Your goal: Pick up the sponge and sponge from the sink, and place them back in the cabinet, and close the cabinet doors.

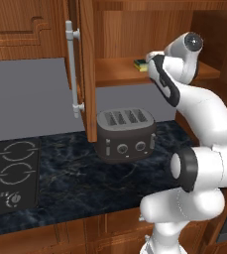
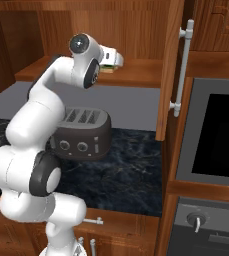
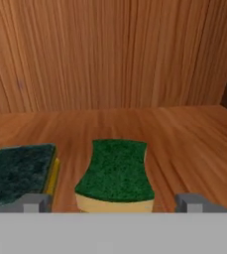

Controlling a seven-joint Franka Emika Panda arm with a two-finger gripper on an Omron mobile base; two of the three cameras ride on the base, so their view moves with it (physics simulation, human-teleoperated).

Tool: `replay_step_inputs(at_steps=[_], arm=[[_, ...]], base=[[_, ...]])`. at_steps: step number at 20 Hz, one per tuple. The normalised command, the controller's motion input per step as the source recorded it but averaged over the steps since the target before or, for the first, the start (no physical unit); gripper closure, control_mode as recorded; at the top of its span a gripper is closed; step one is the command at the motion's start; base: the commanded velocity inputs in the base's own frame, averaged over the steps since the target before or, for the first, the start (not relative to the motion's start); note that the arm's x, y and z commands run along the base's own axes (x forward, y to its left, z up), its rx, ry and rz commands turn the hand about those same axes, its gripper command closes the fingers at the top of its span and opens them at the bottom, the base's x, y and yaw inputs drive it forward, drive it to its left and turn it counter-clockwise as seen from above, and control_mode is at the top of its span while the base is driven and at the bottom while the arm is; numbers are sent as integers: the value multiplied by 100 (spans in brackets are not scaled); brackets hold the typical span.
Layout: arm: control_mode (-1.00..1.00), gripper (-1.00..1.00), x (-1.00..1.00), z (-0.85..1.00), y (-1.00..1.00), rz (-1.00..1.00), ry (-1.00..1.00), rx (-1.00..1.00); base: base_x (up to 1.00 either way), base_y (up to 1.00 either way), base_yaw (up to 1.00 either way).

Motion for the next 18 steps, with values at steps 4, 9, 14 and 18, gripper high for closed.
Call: replay_step_inputs(at_steps=[4, 9, 14, 18], arm=[[-100, -100, -54, -7, 0, 0, -14, 0], [-100, -100, -49, 5, 0, 0, -6, 0], [-100, -100, -39, 6, 0, 0, 0, 0], [-100, -100, -42, 4, 0, 0, 0, 0]], base=[[0, 0, 0], [0, 0, 0], [0, 0, 0], [0, 0, 0]])
